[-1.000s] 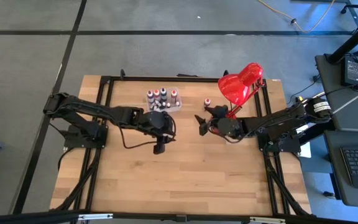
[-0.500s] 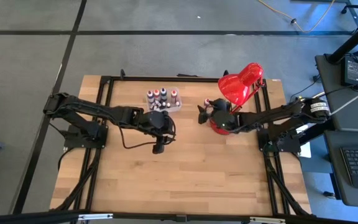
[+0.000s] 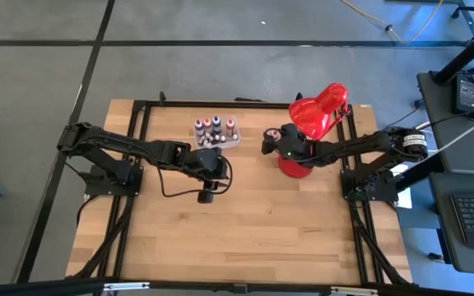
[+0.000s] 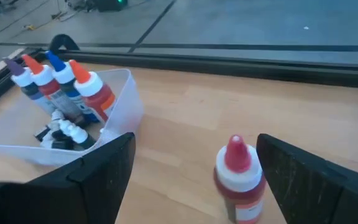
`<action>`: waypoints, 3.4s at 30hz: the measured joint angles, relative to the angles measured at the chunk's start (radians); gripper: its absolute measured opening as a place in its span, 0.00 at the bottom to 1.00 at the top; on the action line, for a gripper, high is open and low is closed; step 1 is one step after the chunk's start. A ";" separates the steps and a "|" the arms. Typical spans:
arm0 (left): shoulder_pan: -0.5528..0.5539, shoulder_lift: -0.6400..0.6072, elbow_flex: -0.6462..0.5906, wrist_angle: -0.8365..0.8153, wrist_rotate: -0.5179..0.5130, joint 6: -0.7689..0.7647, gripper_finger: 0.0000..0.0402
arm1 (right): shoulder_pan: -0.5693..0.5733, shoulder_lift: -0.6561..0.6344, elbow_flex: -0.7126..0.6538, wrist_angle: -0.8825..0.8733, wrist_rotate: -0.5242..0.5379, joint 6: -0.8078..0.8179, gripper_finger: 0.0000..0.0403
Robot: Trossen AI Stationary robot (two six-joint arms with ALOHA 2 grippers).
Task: Pick & Place food coloring
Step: Put the large pink food coloring bottle into the transparent bin
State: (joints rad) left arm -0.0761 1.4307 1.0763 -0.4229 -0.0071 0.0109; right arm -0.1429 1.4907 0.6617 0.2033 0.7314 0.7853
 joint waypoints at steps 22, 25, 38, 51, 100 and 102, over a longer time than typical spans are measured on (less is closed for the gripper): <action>0.000 0.000 0.000 0.000 0.000 0.039 0.27 | -0.080 0.000 0.090 -0.273 -0.135 0.025 0.78; 0.000 0.000 0.000 0.000 0.000 0.038 0.27 | -0.079 0.010 0.090 -0.275 -0.135 0.025 0.78; 0.000 0.000 0.000 0.000 0.000 0.037 0.27 | -0.076 0.114 0.090 -0.239 -0.146 0.069 0.78; 0.000 0.000 0.000 0.000 -0.004 0.055 0.27 | -0.077 0.114 0.089 -0.242 -0.124 0.060 0.51; -0.484 -0.138 -0.001 0.239 -0.164 -0.500 0.27 | 0.450 0.375 0.619 -0.180 -0.296 -0.396 0.37; -0.509 -0.132 -0.001 0.241 -0.231 -0.513 0.27 | 0.451 0.415 0.669 -0.201 -0.344 -0.376 0.37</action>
State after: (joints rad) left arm -0.5853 1.2988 1.0756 -0.1822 -0.2376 -0.5018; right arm 0.3080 1.9058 1.3311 0.0021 0.3873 0.4088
